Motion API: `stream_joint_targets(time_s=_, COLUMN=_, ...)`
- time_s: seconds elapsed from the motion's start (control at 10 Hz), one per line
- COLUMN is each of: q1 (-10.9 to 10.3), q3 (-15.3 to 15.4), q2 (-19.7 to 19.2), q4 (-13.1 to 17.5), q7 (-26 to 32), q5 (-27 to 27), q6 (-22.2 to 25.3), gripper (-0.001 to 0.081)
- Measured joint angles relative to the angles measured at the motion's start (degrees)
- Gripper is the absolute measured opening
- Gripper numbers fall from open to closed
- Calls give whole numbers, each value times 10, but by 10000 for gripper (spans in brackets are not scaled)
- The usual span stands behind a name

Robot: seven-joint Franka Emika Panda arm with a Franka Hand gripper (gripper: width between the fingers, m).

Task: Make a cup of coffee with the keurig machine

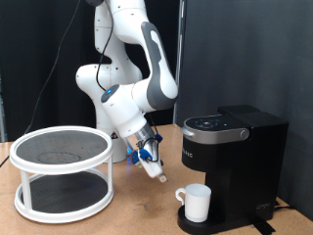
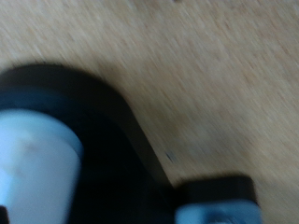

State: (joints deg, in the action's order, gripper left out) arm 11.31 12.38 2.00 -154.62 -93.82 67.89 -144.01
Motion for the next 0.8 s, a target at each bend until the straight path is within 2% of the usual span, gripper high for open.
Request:
stream_joint_targets(time_s=0.3, q1=3, q3=-4, q2=70, q4=-24, q7=-27, q5=-44, q6=103, gripper=734)
stream_joint_targets(time_s=0.8, q1=2, q3=-5, q2=182, q4=-51, q7=-44, q5=-48, q6=192, gripper=734)
